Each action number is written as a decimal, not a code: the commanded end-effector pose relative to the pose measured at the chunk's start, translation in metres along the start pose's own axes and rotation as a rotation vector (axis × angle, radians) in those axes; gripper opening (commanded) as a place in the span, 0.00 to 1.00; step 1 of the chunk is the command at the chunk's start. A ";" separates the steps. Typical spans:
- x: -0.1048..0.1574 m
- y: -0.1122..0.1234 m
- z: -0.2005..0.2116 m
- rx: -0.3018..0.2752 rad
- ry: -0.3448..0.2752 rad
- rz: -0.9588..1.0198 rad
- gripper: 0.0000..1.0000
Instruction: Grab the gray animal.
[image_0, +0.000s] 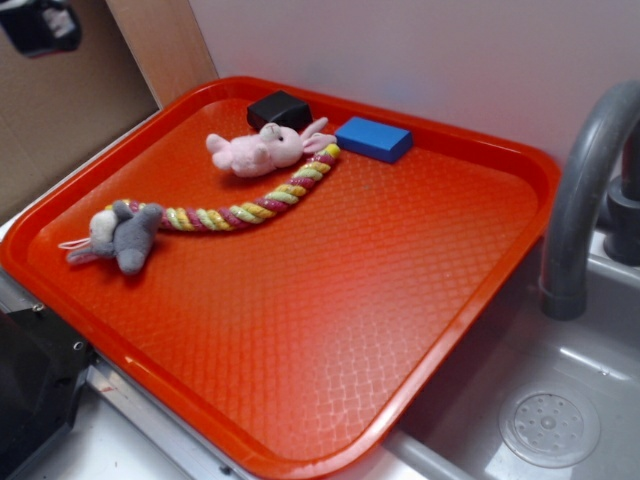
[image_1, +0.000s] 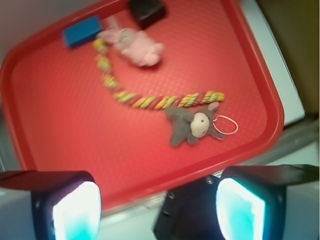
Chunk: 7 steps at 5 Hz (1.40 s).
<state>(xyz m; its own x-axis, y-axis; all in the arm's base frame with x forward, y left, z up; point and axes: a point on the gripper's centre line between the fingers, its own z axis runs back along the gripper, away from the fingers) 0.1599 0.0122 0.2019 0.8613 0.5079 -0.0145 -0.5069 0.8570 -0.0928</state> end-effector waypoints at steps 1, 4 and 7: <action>0.037 0.030 -0.041 -0.012 0.053 0.519 1.00; 0.016 0.053 -0.117 0.131 0.093 1.287 1.00; 0.009 0.059 -0.161 0.269 0.039 1.437 1.00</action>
<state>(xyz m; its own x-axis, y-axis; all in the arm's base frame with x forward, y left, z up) 0.1560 0.0598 0.0347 -0.3703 0.9282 0.0360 -0.9062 -0.3695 0.2055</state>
